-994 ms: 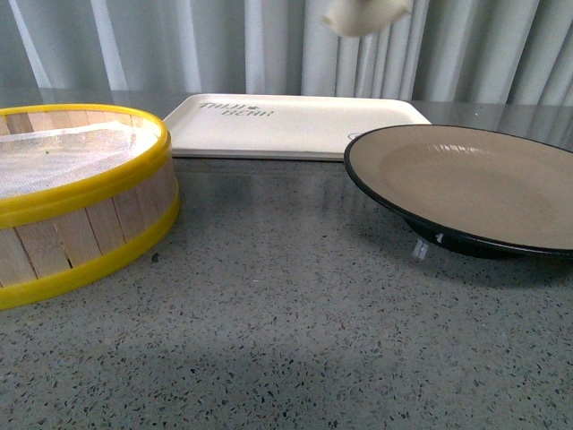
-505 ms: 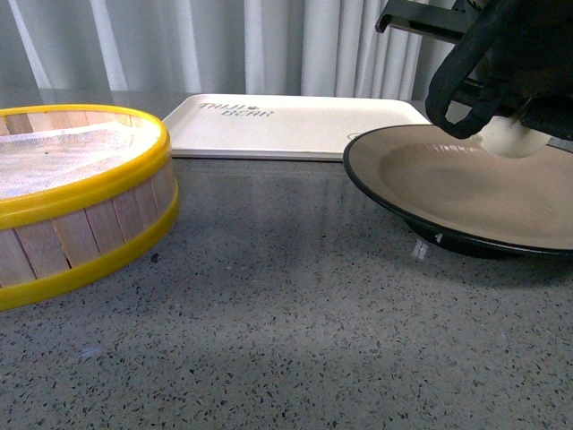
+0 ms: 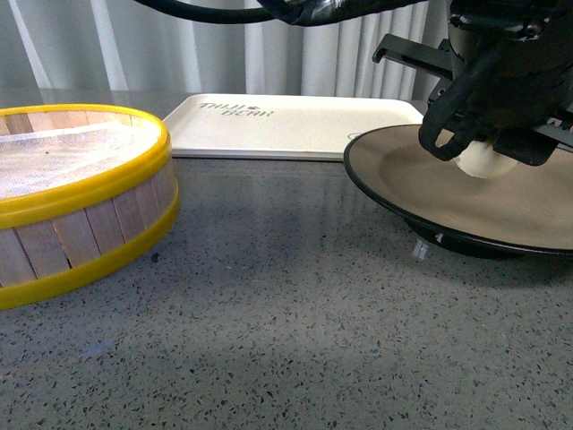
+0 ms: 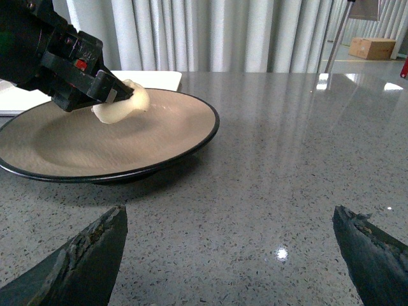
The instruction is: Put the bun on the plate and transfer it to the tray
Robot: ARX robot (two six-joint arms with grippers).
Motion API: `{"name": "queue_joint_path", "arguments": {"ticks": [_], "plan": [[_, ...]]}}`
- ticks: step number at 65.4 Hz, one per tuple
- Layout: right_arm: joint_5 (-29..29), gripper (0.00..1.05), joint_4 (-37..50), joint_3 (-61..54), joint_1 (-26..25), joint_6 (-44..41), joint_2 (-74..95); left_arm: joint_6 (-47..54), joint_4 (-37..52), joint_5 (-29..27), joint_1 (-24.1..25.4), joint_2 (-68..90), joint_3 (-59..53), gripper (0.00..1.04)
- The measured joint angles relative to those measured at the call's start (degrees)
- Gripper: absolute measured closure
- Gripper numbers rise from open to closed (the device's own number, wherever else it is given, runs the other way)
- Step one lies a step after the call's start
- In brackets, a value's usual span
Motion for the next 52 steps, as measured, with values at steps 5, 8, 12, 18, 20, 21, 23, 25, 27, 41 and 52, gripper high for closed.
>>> {"name": "queue_joint_path", "arguments": {"ticks": [5,8,12,18,20,21,23,25,27,41,52], "plan": [[0.0,0.08,0.0,0.0,0.0,0.0,0.0,0.4,0.0,-0.1,0.2,0.0,-0.4,1.00],[0.0,0.08,0.0,0.0,0.0,0.0,0.0,0.7,0.1,-0.1,0.3,0.0,-0.8,1.00],[0.0,0.08,0.0,0.0,0.0,0.0,0.0,0.9,0.2,-0.2,0.5,0.0,-1.6,1.00],[0.0,0.08,0.0,0.0,0.0,0.0,0.0,1.0,0.3,-0.2,0.8,0.0,-2.6,1.00],[0.0,0.08,0.0,0.0,0.0,0.0,0.0,1.0,0.3,-0.2,0.9,0.0,-2.8,1.00],[0.0,0.08,0.0,0.0,0.0,0.0,0.0,1.0,0.3,-0.1,0.9,0.0,-2.9,1.00],[0.0,0.08,0.0,0.0,0.0,0.0,0.0,1.0,0.3,-0.1,0.9,0.0,-3.0,1.00],[0.0,0.08,0.0,0.0,0.0,0.0,0.0,1.0,0.5,0.0,0.9,0.0,-3.1,1.00],[0.0,0.08,0.0,0.0,0.0,0.0,0.0,1.0,0.5,0.0,0.9,0.0,-3.2,1.00],[0.0,0.08,0.0,0.0,0.0,0.0,0.0,0.8,0.7,0.2,0.9,0.0,-3.5,0.97],[0.0,0.08,0.0,0.0,0.0,0.0,0.0,0.8,0.3,0.2,1.2,-0.1,-3.5,0.69]]}}
